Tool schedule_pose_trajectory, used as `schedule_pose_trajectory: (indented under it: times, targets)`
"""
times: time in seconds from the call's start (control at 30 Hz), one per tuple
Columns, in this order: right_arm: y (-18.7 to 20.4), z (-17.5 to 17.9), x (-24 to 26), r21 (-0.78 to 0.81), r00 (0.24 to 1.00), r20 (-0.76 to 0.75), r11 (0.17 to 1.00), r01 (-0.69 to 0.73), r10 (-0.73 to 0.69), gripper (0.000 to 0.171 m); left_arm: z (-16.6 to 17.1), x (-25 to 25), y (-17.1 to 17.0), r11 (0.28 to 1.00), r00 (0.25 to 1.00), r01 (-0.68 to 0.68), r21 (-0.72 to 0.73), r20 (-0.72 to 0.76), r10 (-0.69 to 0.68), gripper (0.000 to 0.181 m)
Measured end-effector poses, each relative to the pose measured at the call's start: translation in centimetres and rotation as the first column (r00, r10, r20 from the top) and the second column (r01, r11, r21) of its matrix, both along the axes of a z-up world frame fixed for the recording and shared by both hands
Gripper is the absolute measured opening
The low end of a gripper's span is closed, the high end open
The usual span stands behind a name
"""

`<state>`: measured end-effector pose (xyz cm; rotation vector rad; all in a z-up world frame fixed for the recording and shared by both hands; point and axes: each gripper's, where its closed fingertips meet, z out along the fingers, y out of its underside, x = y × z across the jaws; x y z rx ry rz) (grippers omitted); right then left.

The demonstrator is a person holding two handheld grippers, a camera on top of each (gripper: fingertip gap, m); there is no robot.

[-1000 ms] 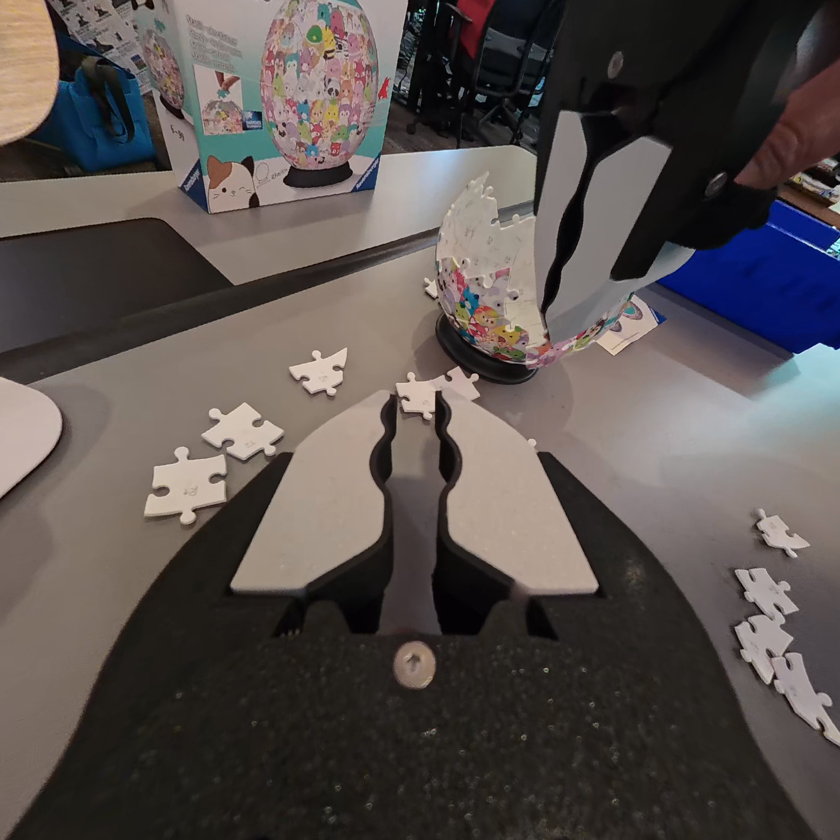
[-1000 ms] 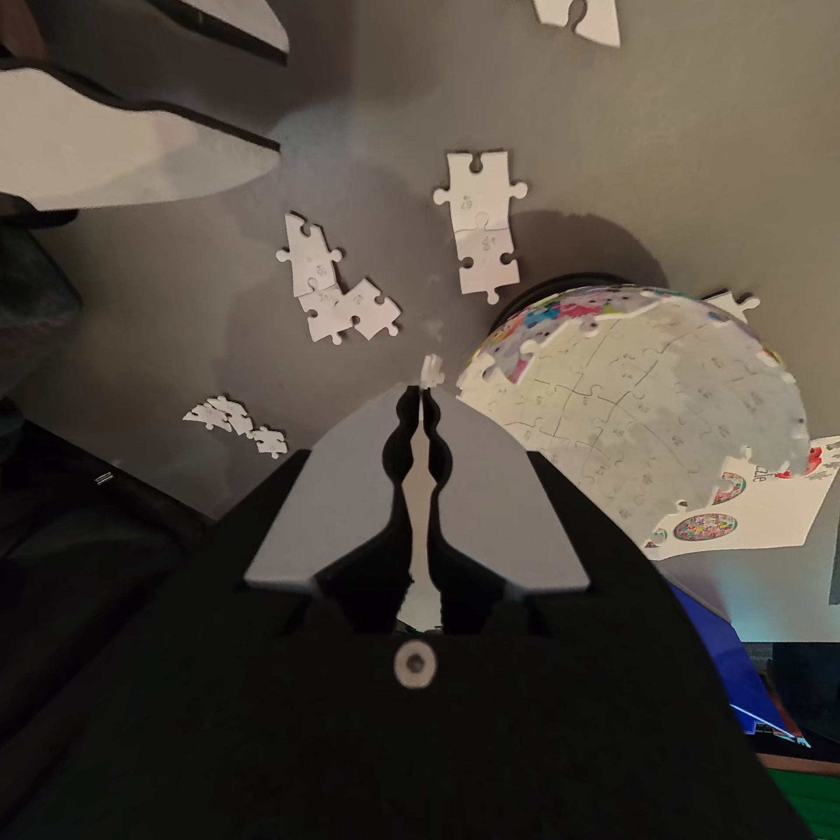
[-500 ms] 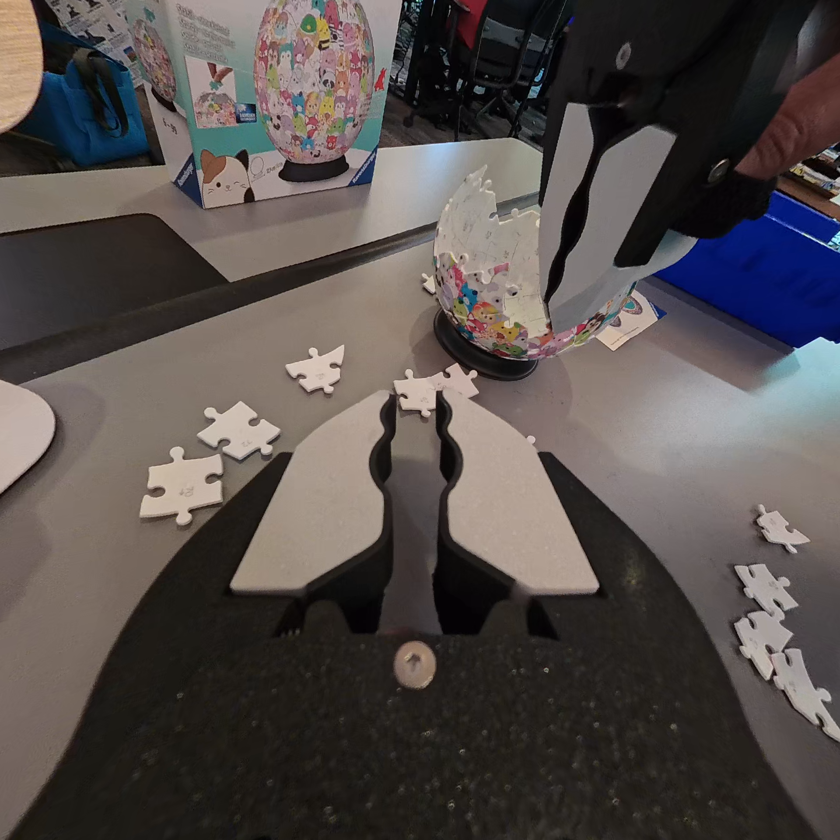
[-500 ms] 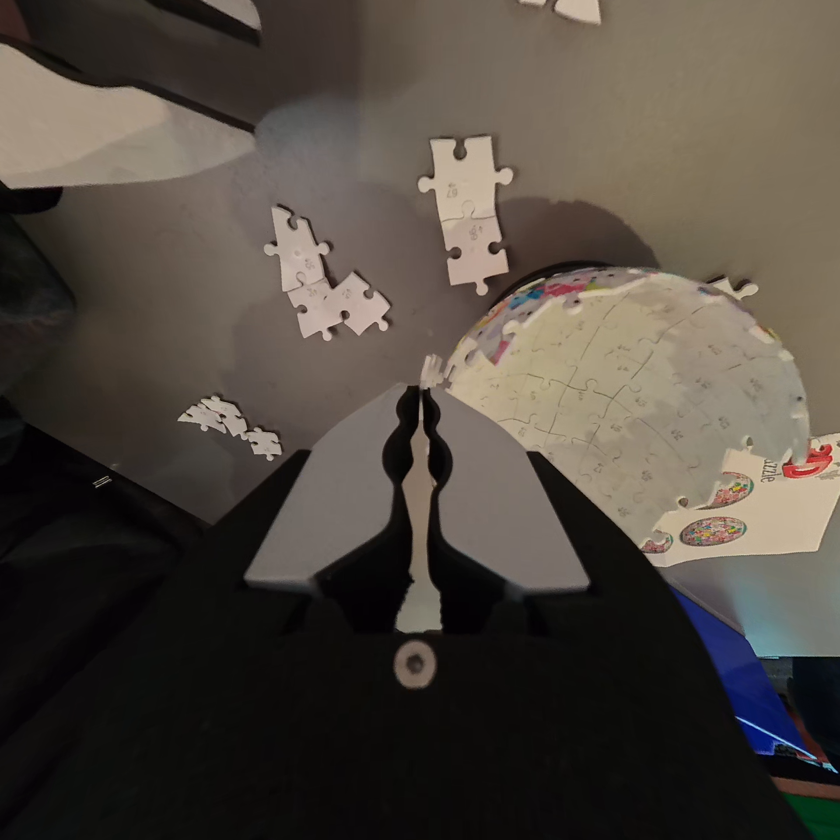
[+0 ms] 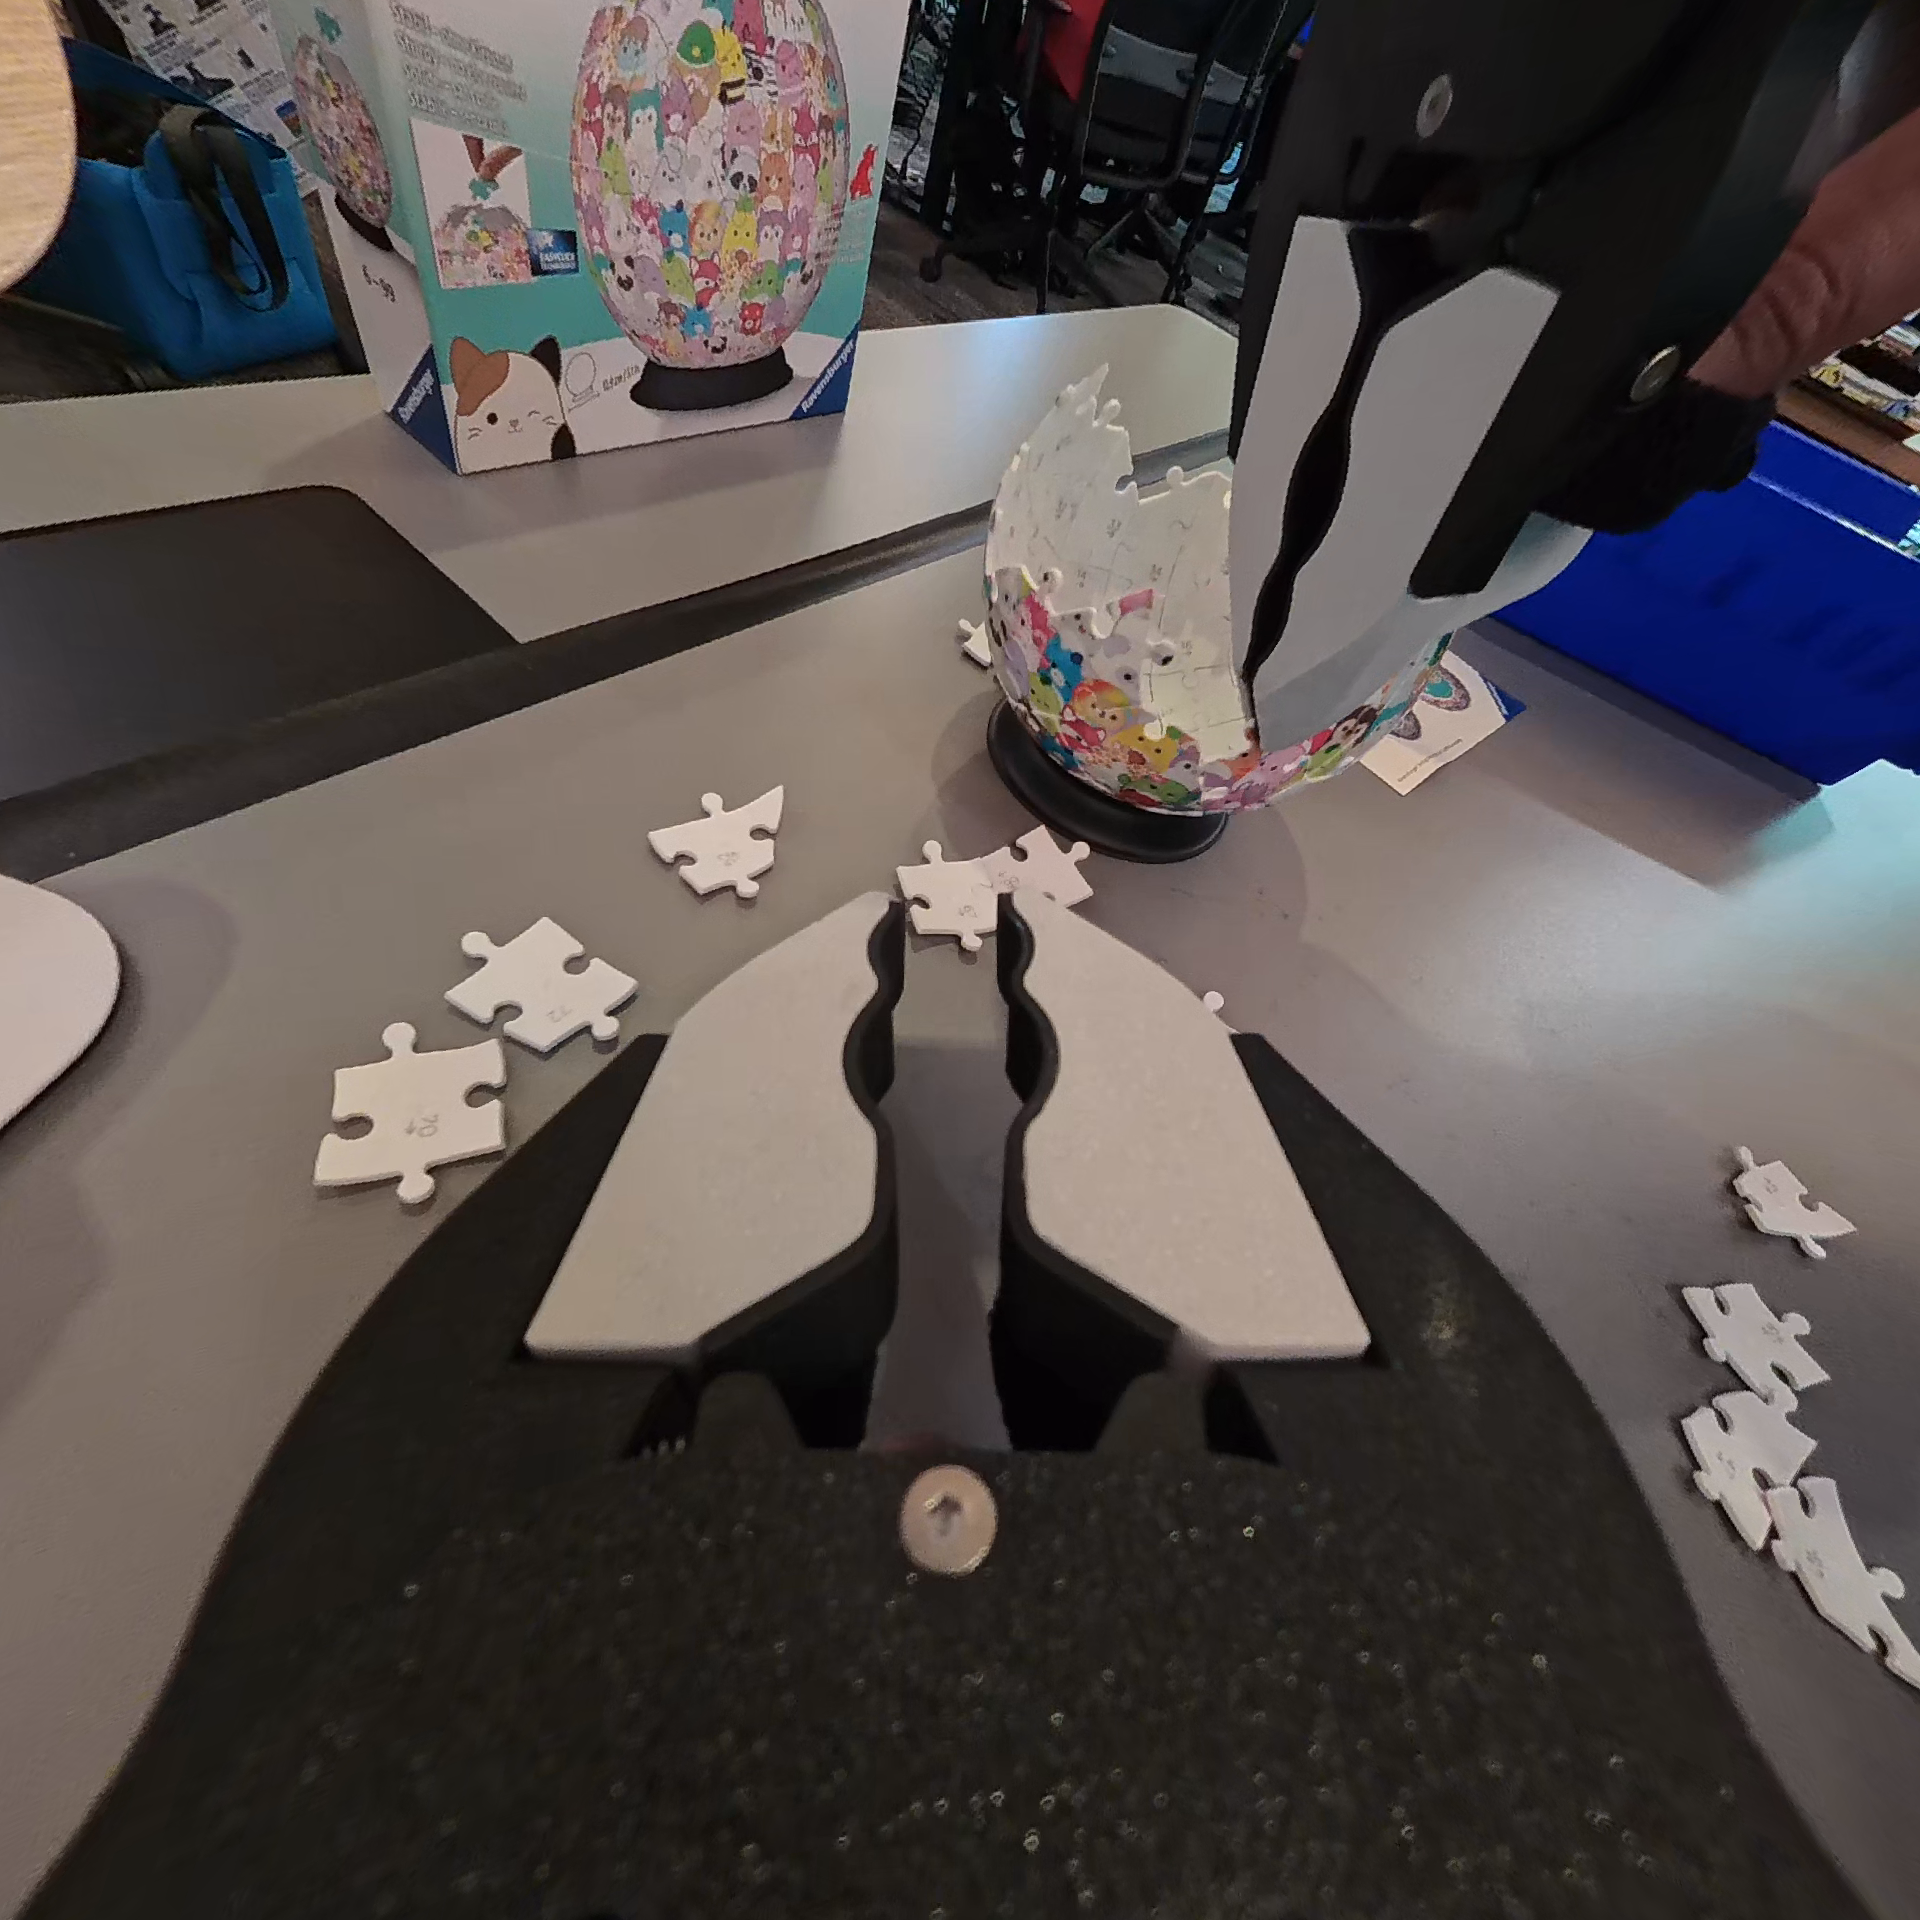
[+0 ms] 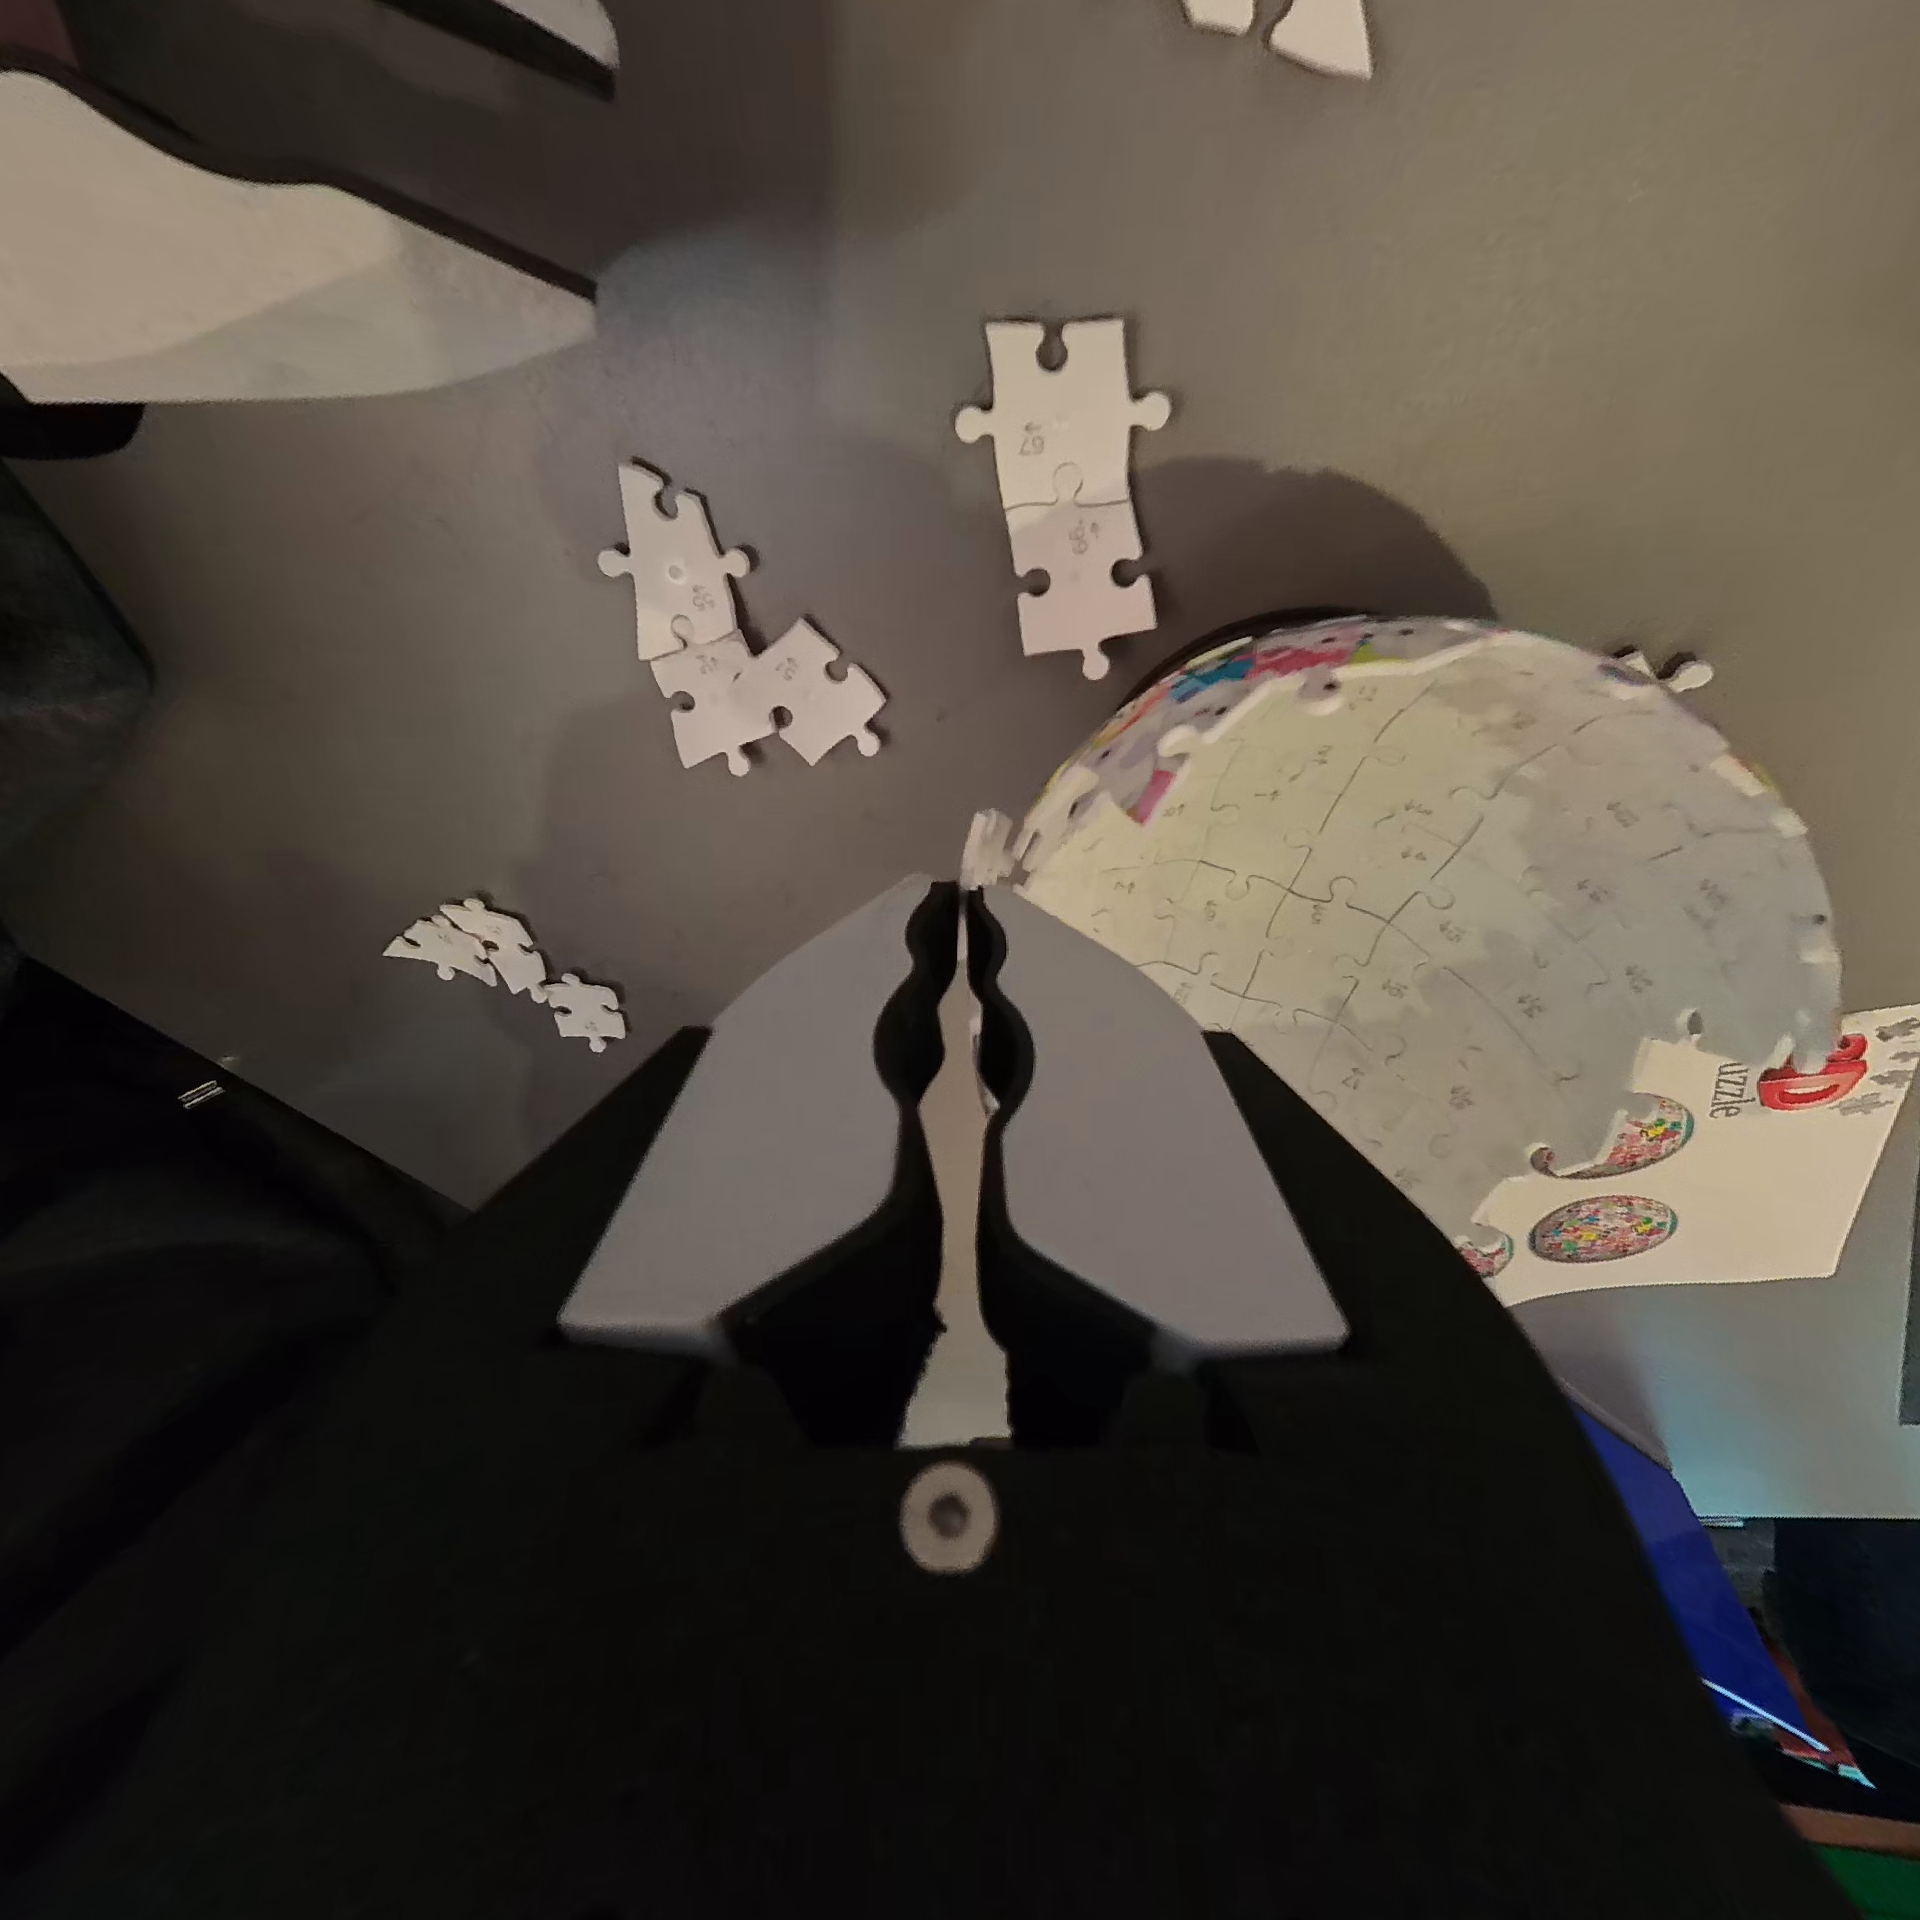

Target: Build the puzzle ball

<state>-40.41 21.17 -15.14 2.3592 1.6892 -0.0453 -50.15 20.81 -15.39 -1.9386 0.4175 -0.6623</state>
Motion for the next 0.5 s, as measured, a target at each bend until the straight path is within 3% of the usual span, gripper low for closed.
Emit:
schedule_pose_trajectory:
  times: [0.5]
  targets:
    - [0.36, -0.1, 0.13, 0.019, 1.0, -0.008, 1.0, -0.012, 0.013, 0.002, -0.33, 0.91, -0.34, 0.999, 0.996, 0.024, 0.025, -0.082, -0.021, 0.018]
